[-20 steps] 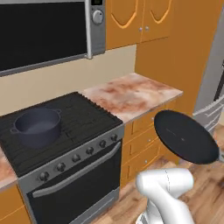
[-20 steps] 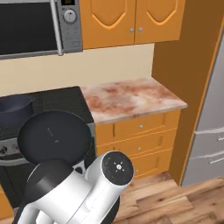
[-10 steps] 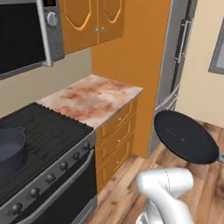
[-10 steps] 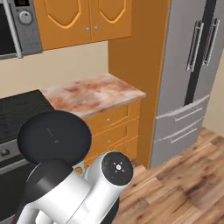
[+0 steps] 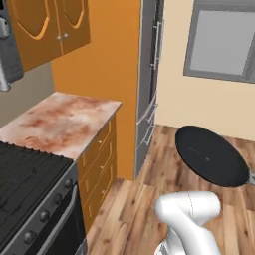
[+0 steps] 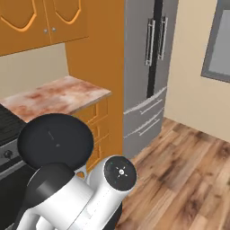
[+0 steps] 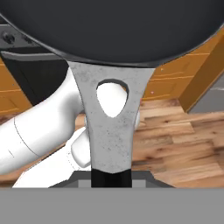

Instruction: Move the pot and pan from the stove into the sink.

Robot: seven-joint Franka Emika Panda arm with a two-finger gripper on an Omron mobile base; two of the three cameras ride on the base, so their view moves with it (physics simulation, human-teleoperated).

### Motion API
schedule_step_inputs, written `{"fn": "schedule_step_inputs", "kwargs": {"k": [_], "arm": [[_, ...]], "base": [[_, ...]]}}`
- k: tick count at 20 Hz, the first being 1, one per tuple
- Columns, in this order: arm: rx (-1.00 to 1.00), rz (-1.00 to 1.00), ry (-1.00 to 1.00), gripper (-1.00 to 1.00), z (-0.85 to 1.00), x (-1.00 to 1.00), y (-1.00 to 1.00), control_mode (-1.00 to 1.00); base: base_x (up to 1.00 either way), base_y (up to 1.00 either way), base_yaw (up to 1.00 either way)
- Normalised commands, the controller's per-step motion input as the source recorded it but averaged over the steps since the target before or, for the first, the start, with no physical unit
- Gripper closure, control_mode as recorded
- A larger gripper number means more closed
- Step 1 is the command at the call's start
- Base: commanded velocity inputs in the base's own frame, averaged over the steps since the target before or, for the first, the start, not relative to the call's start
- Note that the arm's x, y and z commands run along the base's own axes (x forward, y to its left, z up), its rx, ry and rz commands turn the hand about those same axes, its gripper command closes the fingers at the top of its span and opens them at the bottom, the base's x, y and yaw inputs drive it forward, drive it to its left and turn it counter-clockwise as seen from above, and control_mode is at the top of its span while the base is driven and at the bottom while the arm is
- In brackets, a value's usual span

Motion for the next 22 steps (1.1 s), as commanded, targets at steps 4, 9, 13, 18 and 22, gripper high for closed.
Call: {"fn": "schedule_step_inputs", "kwargs": {"k": [4, 9, 13, 18, 22], "arm": [[0.00, 0.00, 0.00, 1.00, 0.00, 0.00, 0.00, 1.00], [0.00, 0.00, 0.00, 1.00, 0.00, 0.00, 0.00, 1.00], [0.00, 0.00, 0.00, 1.00, 0.00, 0.00, 0.00, 1.00], [0.00, 0.00, 0.00, 1.00, 0.00, 0.00, 0.00, 1.00], [0.00, 0.00, 0.00, 1.00, 0.00, 0.00, 0.00, 1.00]], "base": [[0.00, 0.00, -0.48], [0.00, 0.00, -0.48], [0.00, -0.01, -0.44], [0.00, -0.01, -0.45], [0.00, 0.00, -0.46]]}}
